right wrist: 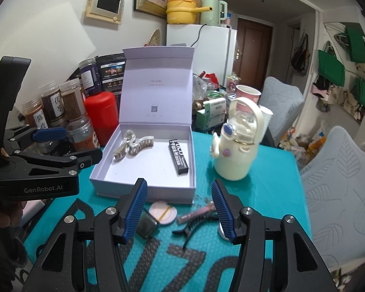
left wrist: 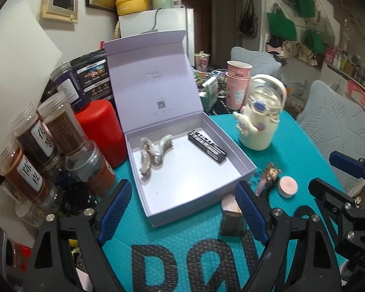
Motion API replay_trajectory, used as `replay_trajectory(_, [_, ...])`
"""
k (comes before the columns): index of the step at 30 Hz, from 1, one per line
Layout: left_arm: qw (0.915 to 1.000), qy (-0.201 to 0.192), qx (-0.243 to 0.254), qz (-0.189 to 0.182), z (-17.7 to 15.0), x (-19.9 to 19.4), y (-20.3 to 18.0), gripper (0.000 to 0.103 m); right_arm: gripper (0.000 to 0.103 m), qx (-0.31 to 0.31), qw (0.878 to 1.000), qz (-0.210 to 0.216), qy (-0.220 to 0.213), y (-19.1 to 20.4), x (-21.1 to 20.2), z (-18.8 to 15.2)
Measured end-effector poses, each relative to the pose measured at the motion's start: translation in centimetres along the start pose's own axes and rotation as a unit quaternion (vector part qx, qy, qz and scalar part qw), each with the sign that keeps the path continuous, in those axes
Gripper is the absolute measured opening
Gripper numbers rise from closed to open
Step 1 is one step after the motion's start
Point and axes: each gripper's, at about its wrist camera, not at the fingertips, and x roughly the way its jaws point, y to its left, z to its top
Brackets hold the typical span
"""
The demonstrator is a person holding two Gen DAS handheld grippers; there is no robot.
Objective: Organize rigid objects
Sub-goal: 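Withdraw both tools from the lavender box back over the table, then lower the left tool onto the smoky grey square case and close it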
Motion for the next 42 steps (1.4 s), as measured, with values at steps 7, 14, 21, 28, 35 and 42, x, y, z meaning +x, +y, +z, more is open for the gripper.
replay_trajectory(7, [0.9998, 0.002, 0.004, -0.020, -1.8, -0.7, -0.9, 0.087, 0.062, 0.015, 1.000, -0.008, -0.001, -0.2, -1.8, -2.2])
replay_trajectory(14, [0.9993, 0.006, 0.014, -0.035, -3.7, -1.0, -1.7, 0.087, 0.062, 0.032, 0.999, -0.011, 0.008, -0.5, -2.4, -4.4])
replay_trajectory(21, [0.9982, 0.024, 0.023, -0.049, -5.5, -0.2, -2.6, 0.087, 0.062, 0.047, 0.999, -0.009, 0.019, -0.9, -2.4, -6.4])
replay_trajectory(28, [0.9963, 0.043, 0.031, -0.067, -7.1, 1.0, -3.4, 0.087, 0.062, 0.063, 0.997, -0.004, 0.038, -1.3, -1.4, -8.3])
replay_trajectory(35, [0.9940, 0.062, 0.032, -0.085, -8.4, 2.9, -3.9, 0.087, 0.062, 0.069, 0.996, -0.004, 0.053, -1.8, 0.0, -9.9])
replay_trajectory(42, [0.9907, 0.087, 0.027, -0.101, -9.0, 5.3, -4.2, 0.087, 0.062, 0.073, 0.995, 0.001, 0.065, -2.5, 1.6, -10.8])
